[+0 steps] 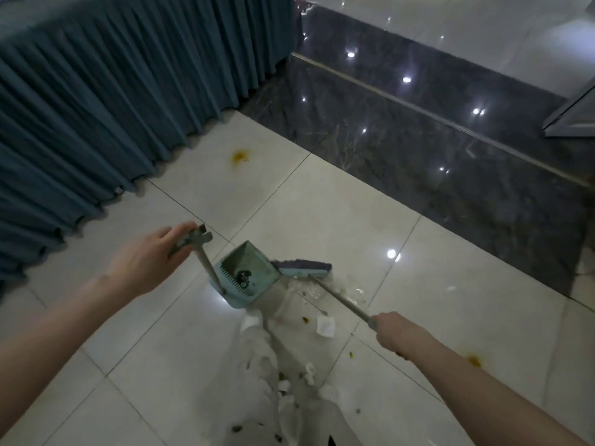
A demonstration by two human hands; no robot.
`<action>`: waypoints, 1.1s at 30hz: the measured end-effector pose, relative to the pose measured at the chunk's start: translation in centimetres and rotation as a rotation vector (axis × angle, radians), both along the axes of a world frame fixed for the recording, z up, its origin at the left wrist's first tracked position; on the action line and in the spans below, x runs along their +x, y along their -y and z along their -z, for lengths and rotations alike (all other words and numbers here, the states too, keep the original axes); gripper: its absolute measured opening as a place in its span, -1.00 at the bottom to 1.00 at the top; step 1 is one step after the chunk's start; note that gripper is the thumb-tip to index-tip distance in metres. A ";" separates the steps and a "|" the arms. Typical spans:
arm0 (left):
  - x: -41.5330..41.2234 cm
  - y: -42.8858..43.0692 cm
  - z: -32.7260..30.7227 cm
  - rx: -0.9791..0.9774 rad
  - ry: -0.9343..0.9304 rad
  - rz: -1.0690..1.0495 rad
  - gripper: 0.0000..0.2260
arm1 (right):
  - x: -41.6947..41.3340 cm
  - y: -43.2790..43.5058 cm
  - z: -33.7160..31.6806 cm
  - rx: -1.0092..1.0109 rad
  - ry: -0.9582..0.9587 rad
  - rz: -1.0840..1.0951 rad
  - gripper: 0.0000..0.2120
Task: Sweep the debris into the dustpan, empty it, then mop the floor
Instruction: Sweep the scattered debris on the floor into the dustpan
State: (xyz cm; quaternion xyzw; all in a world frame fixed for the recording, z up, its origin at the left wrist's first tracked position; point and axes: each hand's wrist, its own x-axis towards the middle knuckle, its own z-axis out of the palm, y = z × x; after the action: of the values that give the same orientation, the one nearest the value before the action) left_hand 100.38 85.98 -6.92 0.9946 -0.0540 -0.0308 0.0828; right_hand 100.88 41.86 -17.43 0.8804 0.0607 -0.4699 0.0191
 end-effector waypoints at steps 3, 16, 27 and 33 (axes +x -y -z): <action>-4.7 2.3 -0.2 0.039 -0.025 -0.019 -0.61 | -5.2 3.0 -0.2 0.003 -0.026 -0.010 -0.64; -21.6 6.6 2.4 -0.007 -0.016 0.114 -0.63 | -22.3 6.5 -1.1 -0.008 -0.102 0.166 -0.63; -36.8 8.6 1.0 -0.109 -0.038 0.015 -0.65 | -35.2 8.6 -2.7 0.002 -0.125 0.253 -0.72; -38.3 11.5 -1.0 -0.040 -0.041 -0.010 -0.66 | -34.3 12.3 -5.2 0.119 -0.016 0.373 -0.73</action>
State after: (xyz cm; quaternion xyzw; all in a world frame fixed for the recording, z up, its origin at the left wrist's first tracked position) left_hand 62.06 74.50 -5.88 0.9922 -0.0479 -0.0498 0.1038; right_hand 66.62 29.52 -12.25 0.8723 -0.0760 -0.4677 -0.1208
